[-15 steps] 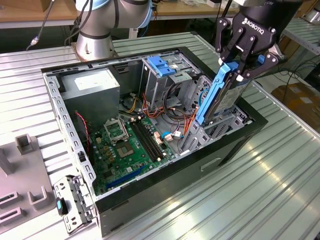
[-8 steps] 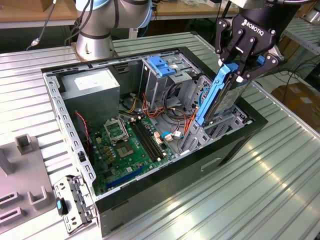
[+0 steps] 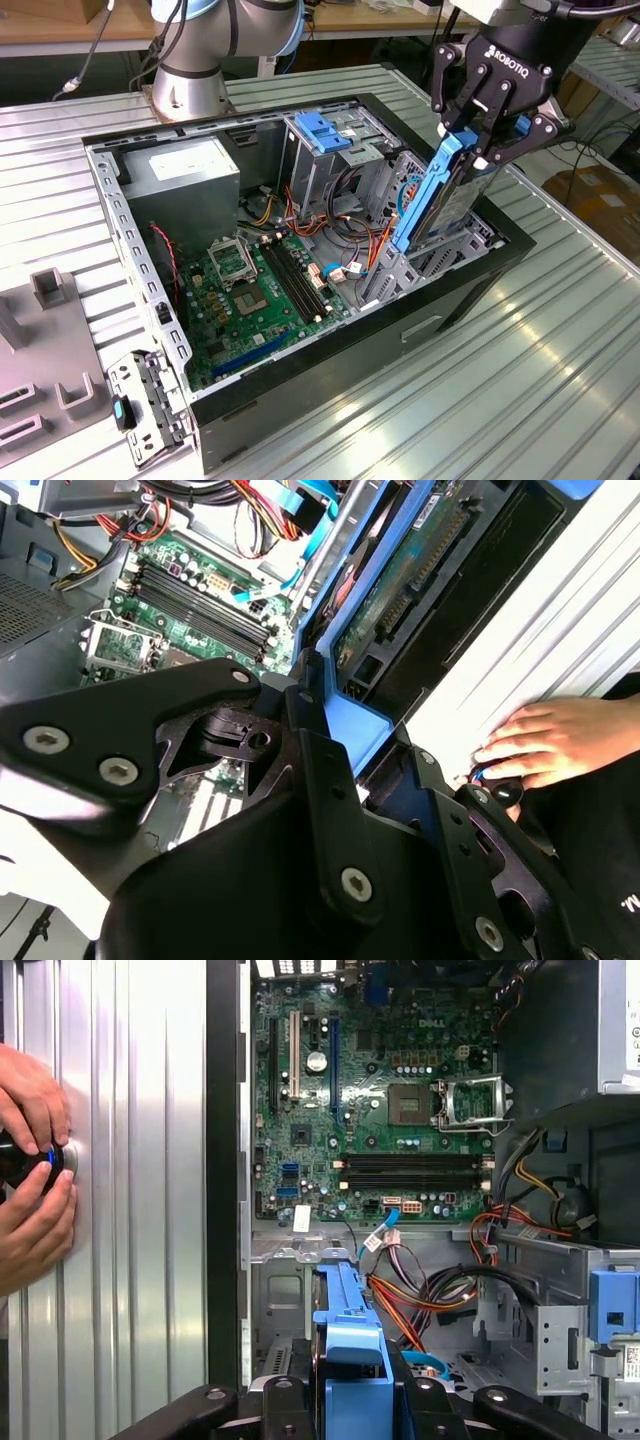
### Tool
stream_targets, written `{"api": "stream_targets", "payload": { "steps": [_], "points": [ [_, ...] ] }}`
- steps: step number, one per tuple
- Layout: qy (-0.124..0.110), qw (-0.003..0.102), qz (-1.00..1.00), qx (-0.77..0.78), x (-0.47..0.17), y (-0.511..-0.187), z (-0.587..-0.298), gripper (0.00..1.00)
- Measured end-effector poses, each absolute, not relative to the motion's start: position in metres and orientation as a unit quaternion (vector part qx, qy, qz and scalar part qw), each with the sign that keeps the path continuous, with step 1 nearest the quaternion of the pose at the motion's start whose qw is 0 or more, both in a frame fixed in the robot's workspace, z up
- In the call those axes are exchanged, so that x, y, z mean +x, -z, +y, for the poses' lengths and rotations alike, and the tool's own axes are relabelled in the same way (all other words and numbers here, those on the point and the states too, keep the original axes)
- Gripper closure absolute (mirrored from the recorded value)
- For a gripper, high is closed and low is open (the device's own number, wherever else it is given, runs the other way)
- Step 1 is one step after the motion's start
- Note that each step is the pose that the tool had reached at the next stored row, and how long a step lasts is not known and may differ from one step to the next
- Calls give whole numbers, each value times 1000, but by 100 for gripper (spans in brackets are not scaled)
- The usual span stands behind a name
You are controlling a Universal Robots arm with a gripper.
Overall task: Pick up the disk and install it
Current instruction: 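Insert the disk into the insertion slot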
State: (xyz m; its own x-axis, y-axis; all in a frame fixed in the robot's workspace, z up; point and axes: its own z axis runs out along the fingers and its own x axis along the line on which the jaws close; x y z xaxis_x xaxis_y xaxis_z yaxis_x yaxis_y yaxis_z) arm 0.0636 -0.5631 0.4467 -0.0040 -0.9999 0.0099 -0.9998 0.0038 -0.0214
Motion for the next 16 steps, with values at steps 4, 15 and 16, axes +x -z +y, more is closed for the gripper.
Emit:
{"api": "stream_targets", "payload": {
  "steps": [4,15,16],
  "points": [
    [11,4,708,-706,64,-444,-564,63],
    [11,4,708,-706,64,-436,-565,63],
    [11,4,708,-706,64,-435,-565,63]
  ]
}}
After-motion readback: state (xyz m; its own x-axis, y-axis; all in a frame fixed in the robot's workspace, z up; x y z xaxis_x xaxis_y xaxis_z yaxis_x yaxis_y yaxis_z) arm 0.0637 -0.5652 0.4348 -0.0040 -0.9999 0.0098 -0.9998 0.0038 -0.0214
